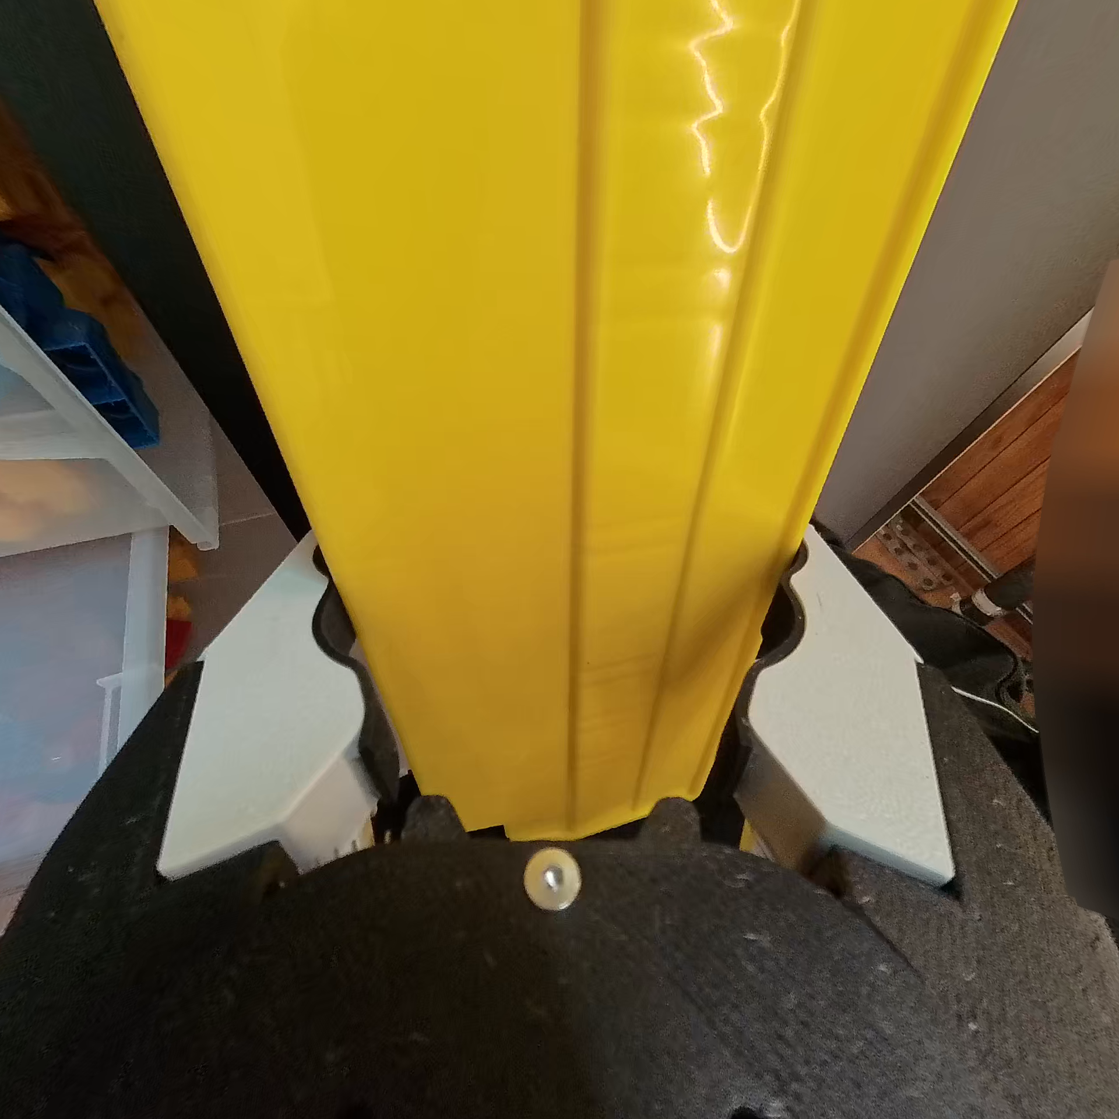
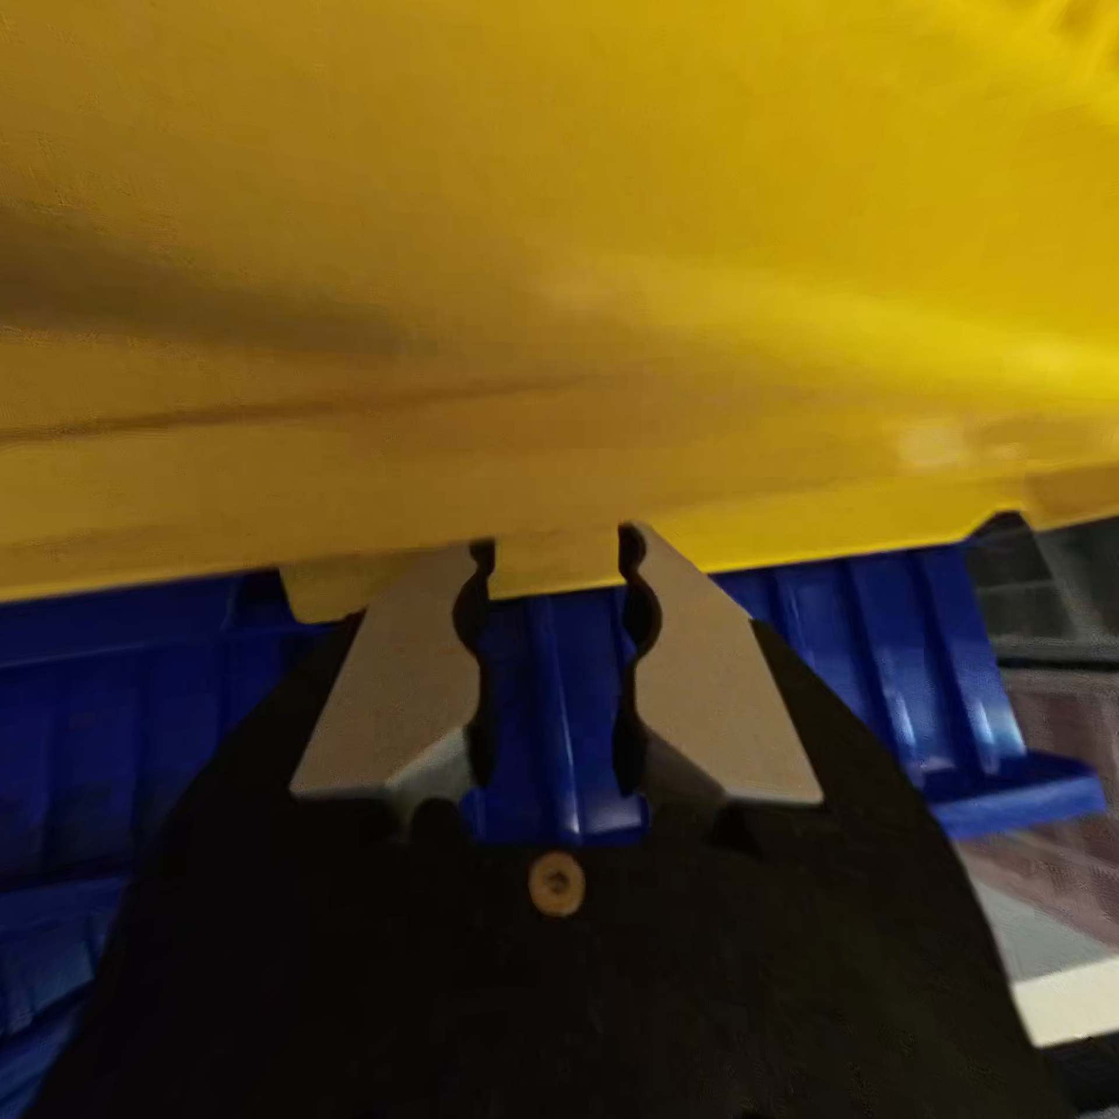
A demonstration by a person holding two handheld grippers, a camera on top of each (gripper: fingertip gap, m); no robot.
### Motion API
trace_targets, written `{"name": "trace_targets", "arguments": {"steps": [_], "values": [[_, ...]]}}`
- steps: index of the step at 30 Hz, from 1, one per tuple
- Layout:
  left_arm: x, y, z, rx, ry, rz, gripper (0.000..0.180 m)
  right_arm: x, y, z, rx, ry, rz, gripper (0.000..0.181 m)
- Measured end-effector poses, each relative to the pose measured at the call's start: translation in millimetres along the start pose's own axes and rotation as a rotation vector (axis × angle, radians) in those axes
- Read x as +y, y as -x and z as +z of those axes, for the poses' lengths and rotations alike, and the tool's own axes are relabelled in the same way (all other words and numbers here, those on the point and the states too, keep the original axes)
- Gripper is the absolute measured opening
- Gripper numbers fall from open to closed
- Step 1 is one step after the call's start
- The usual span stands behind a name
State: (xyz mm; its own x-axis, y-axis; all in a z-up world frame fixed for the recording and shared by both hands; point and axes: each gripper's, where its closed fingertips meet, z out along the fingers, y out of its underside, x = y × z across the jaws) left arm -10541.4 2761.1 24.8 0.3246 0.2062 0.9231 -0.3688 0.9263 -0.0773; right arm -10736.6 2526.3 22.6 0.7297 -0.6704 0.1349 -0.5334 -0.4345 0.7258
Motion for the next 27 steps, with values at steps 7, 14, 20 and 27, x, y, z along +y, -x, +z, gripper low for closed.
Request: {"name": "trace_targets", "arguments": {"steps": [7, 14, 20, 27], "values": [[0, 0, 1, -0.003, 0.004, 0.0, 0.138, 15, -7, -104, 0.145, -0.271, 0.283, 0.04], [0, 0, 0, -0.004, 0.004, 0.0, 0.138, -134, 43, -207, -0.133, -0.858, 0.311, 0.04], [0, -1, 0, -0.006, -0.004, 0.0, 0.138, -194, 93, -175, -0.204, -0.724, 0.102, 0.04], [0, 0, 0, -0.002, -0.008, -0.001, 0.138, -195, 86, -172, -0.183, -0.77, 0.17, 0.054]]}}
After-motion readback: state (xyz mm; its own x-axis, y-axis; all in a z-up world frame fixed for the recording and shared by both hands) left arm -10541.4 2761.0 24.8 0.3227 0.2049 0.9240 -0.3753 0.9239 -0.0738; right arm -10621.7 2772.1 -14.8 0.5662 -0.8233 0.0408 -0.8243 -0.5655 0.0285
